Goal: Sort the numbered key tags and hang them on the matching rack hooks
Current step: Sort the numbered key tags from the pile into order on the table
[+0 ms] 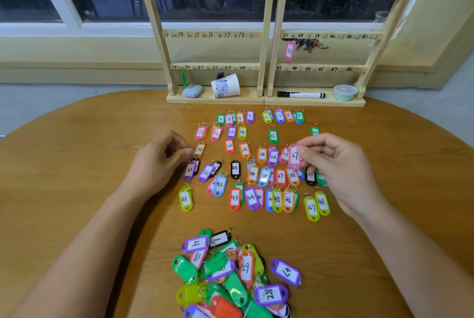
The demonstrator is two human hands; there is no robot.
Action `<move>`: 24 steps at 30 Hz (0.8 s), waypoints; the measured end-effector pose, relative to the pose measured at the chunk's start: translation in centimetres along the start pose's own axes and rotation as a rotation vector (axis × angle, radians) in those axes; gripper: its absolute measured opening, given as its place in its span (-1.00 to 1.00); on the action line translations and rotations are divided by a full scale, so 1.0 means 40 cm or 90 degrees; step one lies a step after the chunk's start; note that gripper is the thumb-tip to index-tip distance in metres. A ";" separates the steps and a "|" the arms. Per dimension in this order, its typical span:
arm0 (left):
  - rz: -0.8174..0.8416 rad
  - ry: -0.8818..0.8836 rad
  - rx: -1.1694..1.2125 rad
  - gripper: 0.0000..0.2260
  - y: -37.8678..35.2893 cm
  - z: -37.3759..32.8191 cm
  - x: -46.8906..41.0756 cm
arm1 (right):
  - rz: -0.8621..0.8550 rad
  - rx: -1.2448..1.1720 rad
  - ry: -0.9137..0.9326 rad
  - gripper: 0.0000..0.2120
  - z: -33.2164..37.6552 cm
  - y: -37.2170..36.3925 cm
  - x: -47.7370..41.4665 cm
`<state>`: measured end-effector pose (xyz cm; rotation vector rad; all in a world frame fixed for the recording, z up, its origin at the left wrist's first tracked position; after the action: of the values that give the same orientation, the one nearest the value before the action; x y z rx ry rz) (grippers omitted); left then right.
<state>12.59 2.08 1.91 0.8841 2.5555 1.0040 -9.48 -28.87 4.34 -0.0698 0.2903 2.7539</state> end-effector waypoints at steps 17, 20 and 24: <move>0.045 -0.062 -0.012 -0.91 -0.053 -0.070 0.030 | 0.022 0.267 -0.157 -0.87 -0.051 0.011 -0.169; 0.047 -0.066 -0.009 -0.90 -0.054 -0.076 0.034 | 0.010 0.323 -0.165 -0.87 -0.049 0.006 -0.162; 0.048 -0.074 -0.021 -0.91 -0.058 -0.088 0.040 | 0.008 0.412 -0.140 -0.87 -0.030 0.001 -0.157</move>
<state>8.76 -0.12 2.88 1.0055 2.4194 0.9830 -3.62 -31.38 3.71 0.3987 1.0907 2.5095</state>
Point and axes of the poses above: each hand's wrist, its own x-axis away from the middle knuckle, its own y-axis out of the back of the hand, z = x × y, the point moved 9 cm from there along -x, towards the middle knuckle, and after that the axes turned 14 degrees about z, right-handed, at the moved point
